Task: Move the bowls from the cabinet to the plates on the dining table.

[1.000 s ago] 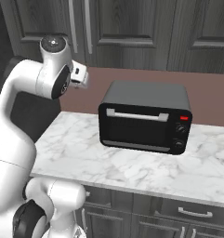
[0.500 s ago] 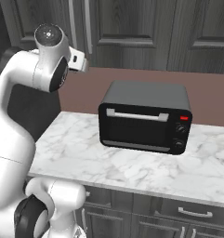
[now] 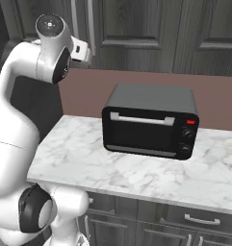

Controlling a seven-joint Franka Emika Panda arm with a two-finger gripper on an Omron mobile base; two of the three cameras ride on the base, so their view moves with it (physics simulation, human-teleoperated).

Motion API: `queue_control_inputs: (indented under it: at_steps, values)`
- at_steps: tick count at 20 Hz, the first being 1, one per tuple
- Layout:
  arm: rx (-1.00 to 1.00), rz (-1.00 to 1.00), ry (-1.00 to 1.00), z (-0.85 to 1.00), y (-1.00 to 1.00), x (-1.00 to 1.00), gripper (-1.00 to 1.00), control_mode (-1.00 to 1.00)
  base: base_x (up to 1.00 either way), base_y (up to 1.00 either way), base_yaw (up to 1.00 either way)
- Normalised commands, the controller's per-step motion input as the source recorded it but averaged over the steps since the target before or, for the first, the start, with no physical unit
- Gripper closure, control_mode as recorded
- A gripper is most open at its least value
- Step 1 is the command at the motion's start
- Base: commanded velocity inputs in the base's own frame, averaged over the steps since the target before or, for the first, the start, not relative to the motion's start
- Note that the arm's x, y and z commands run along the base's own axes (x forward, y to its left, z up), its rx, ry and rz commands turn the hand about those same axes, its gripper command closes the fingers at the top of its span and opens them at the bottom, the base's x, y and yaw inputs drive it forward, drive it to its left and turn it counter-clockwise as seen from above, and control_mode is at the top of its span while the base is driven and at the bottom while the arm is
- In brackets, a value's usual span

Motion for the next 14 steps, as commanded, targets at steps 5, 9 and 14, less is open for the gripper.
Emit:
queue_control_inputs:
  at_steps: [5, 9, 14]
  values:
    - [-0.01, -0.05, -0.04, 0.27, 0.0, 0.27, -1.0, -1.0, 0.0, 0.0, 0.0]
    - [-0.08, -0.04, -0.18, 0.06, 0.0, -0.03, -1.0, -1.0, 0.0, 0.0, 0.0]
    - [-0.15, 0.01, -0.32, -0.16, 0.0, -0.52, -1.0, -1.0, 0.0, 0.0, 0.0]
